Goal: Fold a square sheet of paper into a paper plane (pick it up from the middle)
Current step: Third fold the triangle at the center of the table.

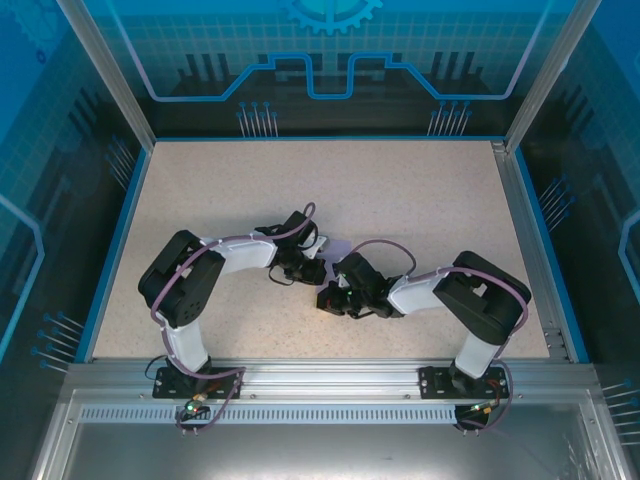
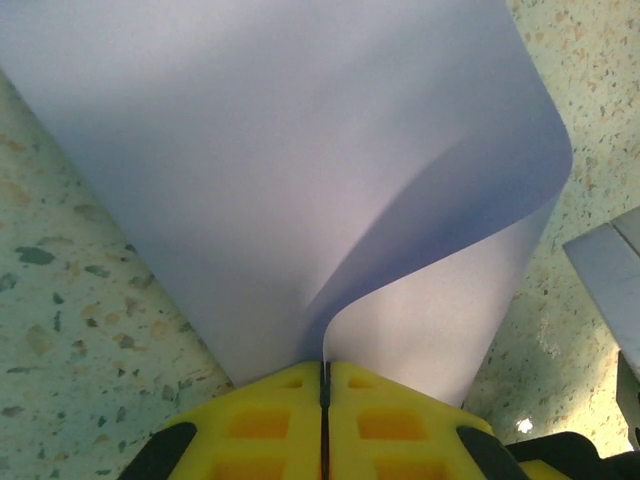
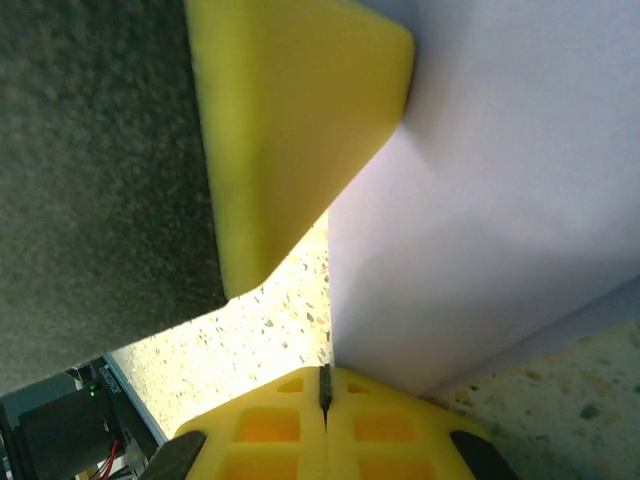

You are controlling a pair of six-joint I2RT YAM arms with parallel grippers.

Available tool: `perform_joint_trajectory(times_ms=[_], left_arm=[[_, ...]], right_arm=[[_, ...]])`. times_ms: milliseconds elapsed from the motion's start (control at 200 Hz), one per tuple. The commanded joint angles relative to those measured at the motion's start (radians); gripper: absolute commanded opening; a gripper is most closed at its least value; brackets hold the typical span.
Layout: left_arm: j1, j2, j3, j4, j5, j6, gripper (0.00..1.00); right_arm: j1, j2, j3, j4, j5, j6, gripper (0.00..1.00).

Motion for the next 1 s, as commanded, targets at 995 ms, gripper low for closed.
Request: perform_joint_trajectory(times_ms=[995], left_arm=[[0.004, 0.042, -0.012, -0.054, 0.008, 0.024, 0.1]], right_arm=[[-0.106, -0.006, -0.058, 0.033, -0.003, -0.042, 0.02]])
